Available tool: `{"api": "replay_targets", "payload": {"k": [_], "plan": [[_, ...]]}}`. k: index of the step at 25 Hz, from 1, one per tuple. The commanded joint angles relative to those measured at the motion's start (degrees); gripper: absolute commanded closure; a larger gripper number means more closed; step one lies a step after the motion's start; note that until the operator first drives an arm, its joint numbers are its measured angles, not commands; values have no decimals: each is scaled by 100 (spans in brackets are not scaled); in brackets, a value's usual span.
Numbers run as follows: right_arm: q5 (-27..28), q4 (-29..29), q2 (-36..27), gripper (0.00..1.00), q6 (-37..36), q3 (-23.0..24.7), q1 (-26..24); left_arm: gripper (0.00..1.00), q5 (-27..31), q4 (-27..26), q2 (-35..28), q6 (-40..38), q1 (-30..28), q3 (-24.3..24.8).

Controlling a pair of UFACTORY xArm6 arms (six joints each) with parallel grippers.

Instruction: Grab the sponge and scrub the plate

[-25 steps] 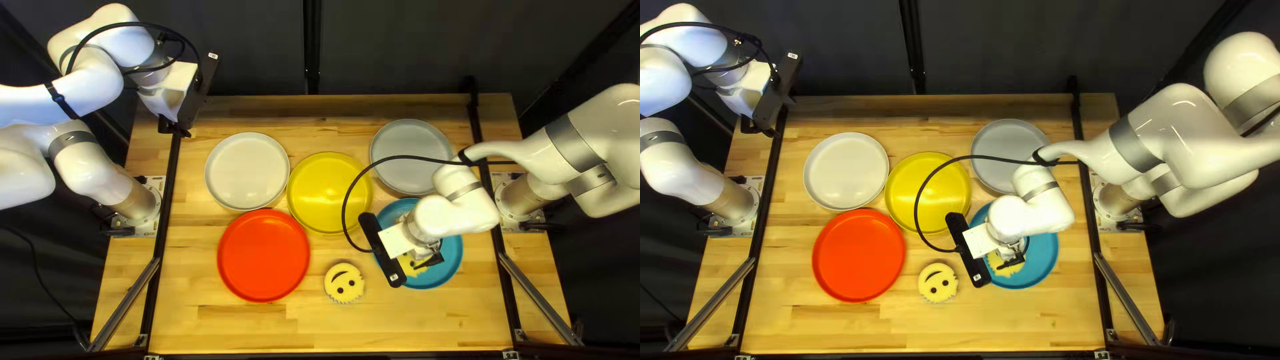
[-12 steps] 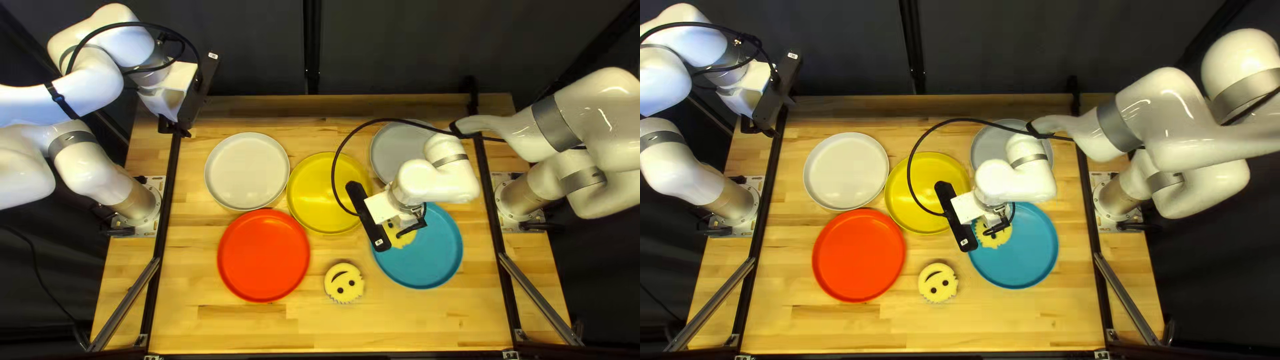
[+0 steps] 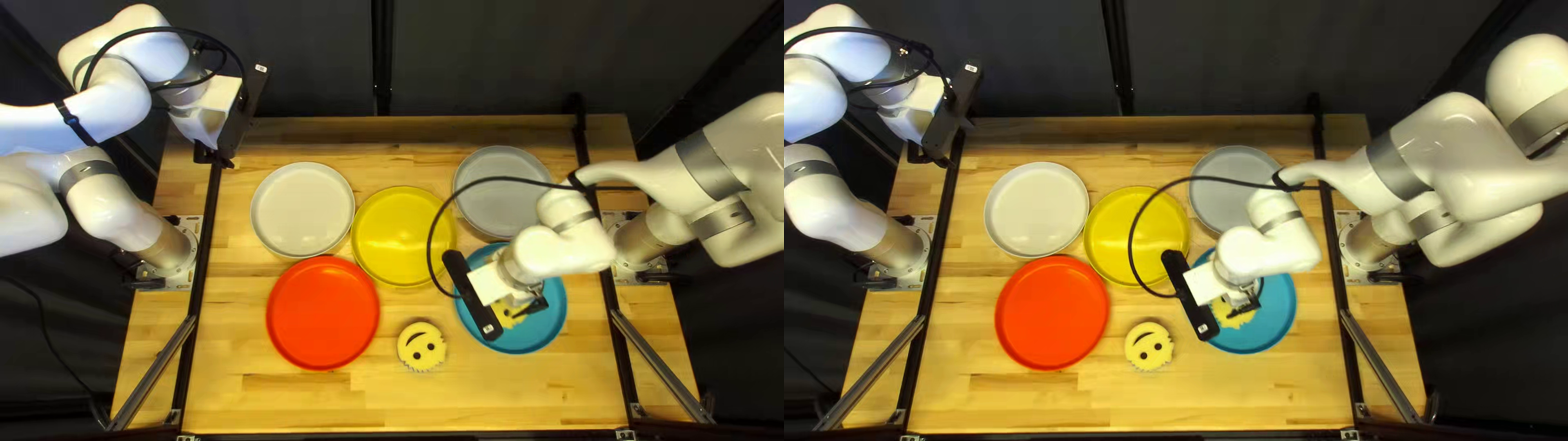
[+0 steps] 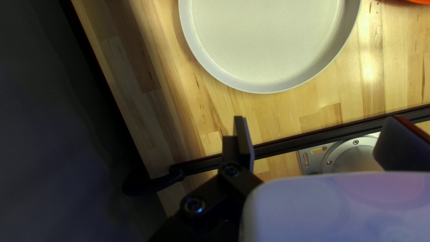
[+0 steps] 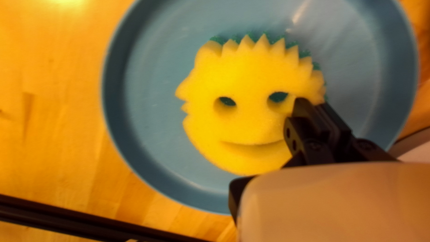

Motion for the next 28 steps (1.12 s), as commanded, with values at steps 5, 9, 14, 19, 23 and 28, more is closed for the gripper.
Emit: {"api": "replay_targets", "payload": {"k": [5,9,14,19,23,28], "plan": [[-448,-53,106,100,-944,182,-981,0,0,0,0,0,0,0],[-498,4,118,100,-1426,133,-1410,0,0,0,0,0,0,0],[-478,7,128,100,-1648,68,-1604,0,0,0,0,0,0,0],[-578,-1,51,100,-1503,254,-1412,0,0,0,0,0,0,0],[-522,-12,-231,100,-1091,498,-971,0,0,0,0,0,0,0],[-369,-44,-552,100,-454,711,-330,0,0,0,0,0,0,0]]}}
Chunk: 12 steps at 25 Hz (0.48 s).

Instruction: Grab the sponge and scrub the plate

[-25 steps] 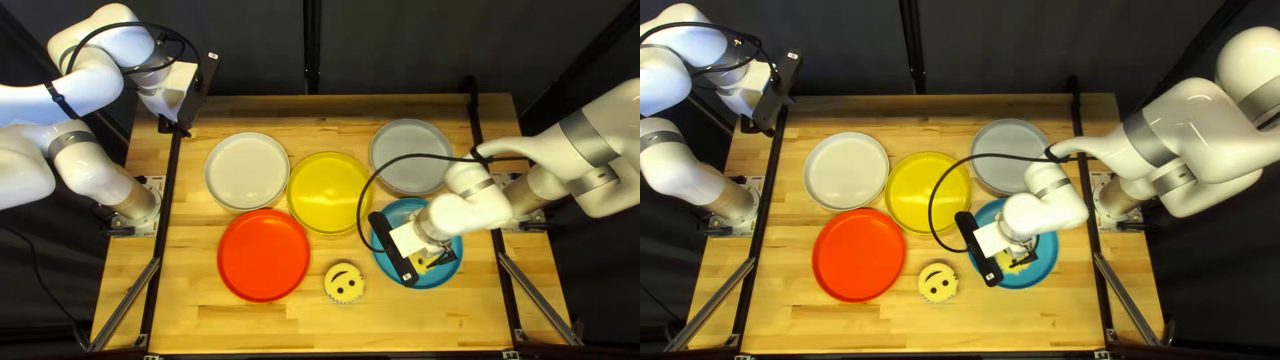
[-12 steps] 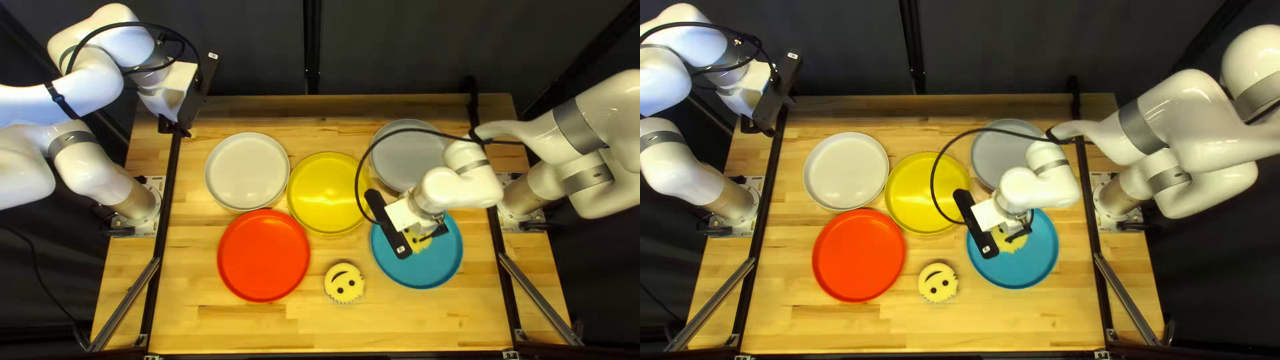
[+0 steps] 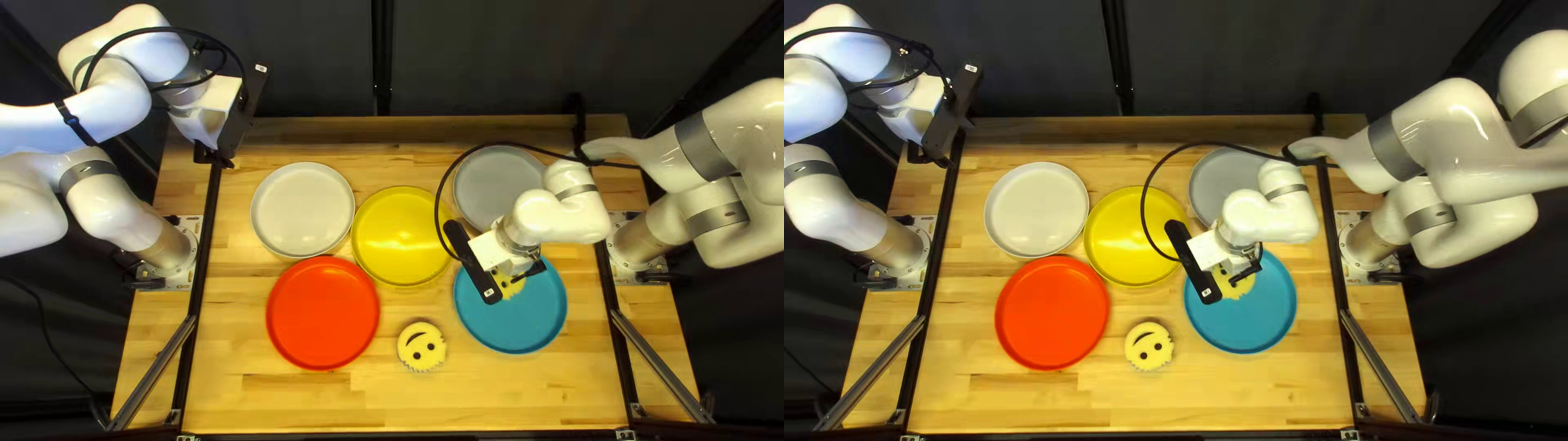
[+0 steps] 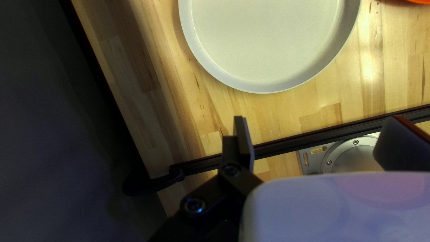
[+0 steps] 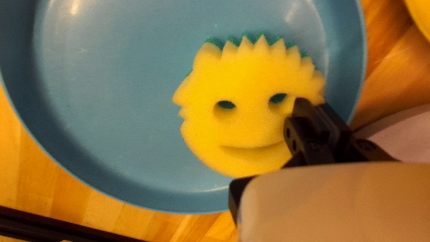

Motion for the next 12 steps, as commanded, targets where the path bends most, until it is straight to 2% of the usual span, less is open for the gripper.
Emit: {"api": "replay_targets", "payload": {"k": [1,3,6,12], "plan": [[145,-32,-264,100,475,164,458,0,0,0,0,0,0,0],[318,-45,-484,100,661,247,629,0,0,0,0,0,0,0],[429,-52,-700,100,645,375,573,0,0,0,0,0,0,0],[105,-55,-559,100,-29,480,-139,0,0,0,0,0,0,0]]}}
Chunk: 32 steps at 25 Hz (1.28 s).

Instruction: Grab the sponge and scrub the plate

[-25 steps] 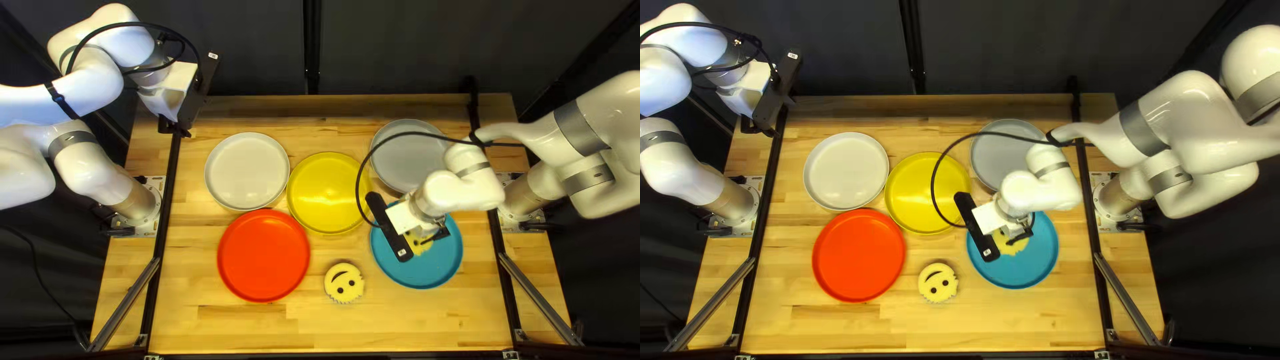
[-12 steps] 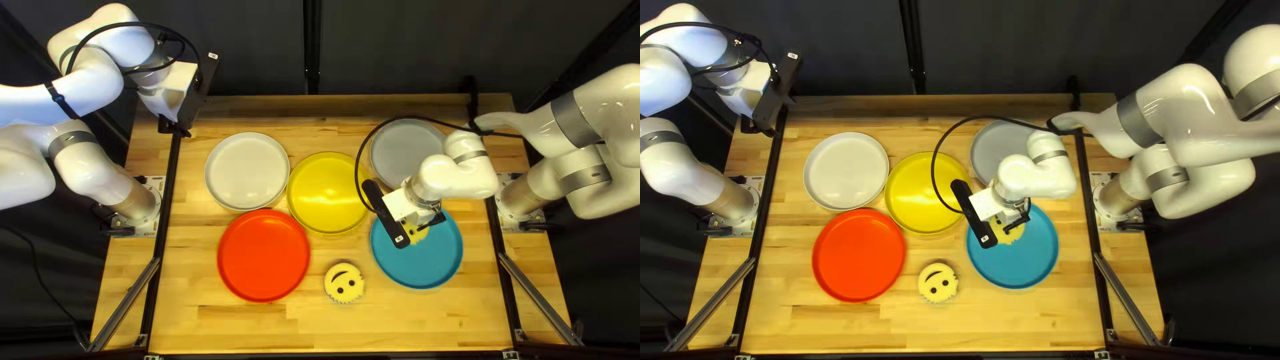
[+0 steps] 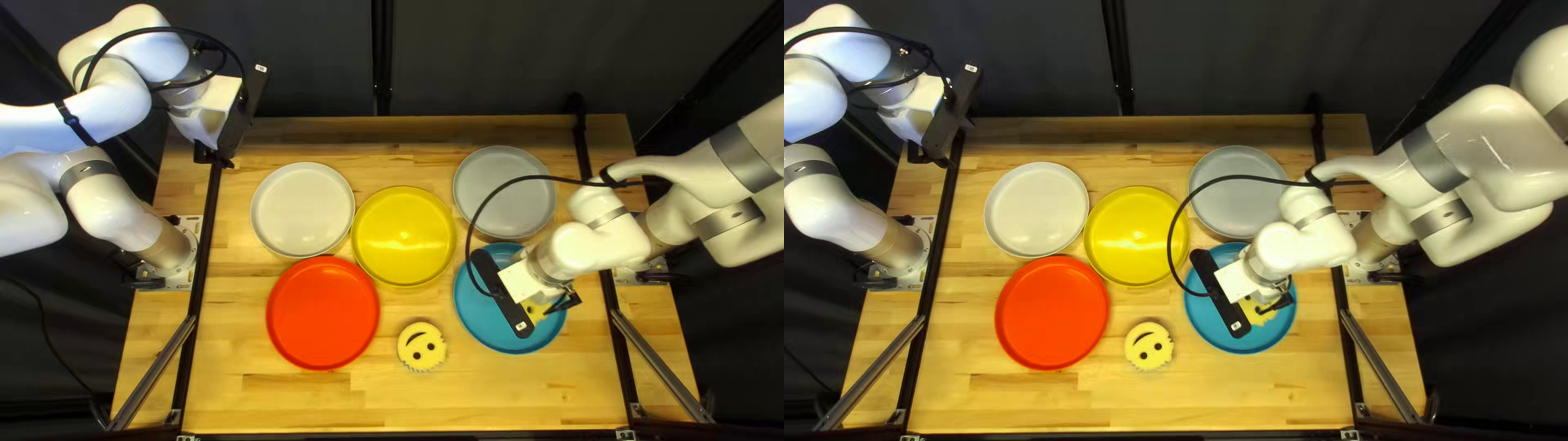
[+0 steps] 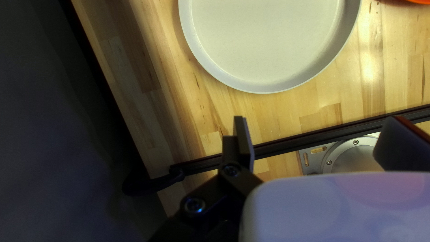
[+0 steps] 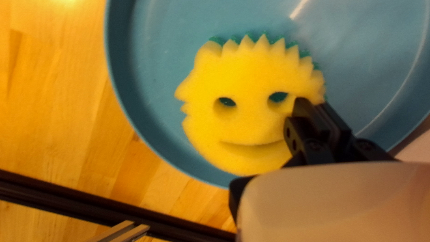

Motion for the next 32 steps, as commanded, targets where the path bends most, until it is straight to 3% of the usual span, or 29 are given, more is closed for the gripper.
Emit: {"api": "replay_targets", "payload": {"k": [1,9,18,21,24,32], "plan": [[-236,-21,179,100,-519,-18,-531,0,0,0,0,0,0,0],[-277,-117,407,100,-967,-256,-1007,0,0,0,0,0,0,0],[49,-69,-354,100,-451,273,-450,0,0,0,0,0,0,0],[191,-64,-420,100,-318,238,-301,0,0,0,0,0,0,0],[128,-103,-94,100,-307,-24,-254,0,0,0,0,0,0,0],[-237,-158,951,100,-999,-807,-766,0,0,0,0,0,0,0]]}}
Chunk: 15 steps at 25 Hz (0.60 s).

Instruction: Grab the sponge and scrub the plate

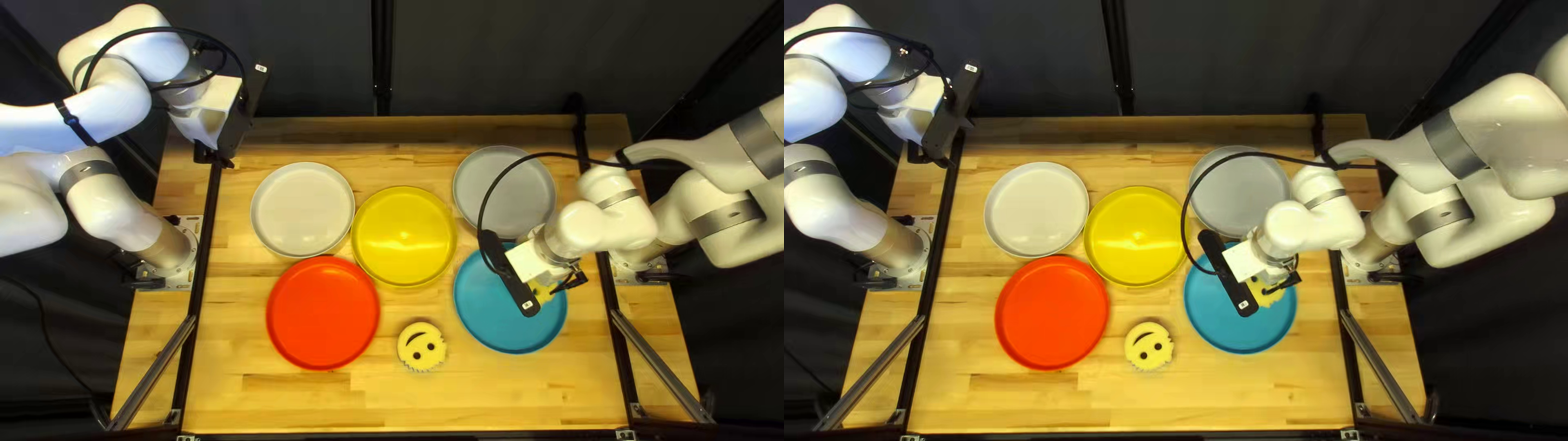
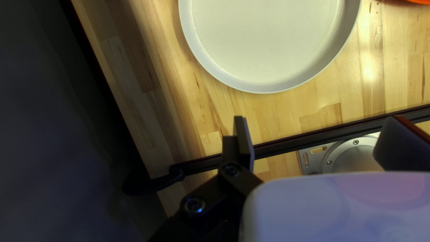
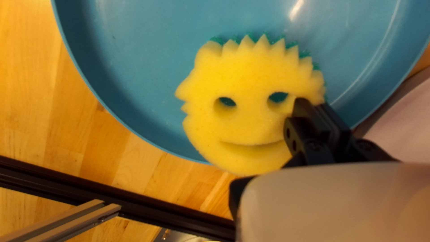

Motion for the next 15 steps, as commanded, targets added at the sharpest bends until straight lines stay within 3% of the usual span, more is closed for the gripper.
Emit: {"api": "replay_targets", "payload": {"k": [1,7,15], "plan": [[-144,-4,504,100,-413,-457,-281,0,0,0,0,0,0,0],[-353,107,873,100,-850,-697,-454,0,0,0,0,0,0,0],[-73,524,-211,100,-1472,118,-427,0,0,0,0,0,0,0]]}}
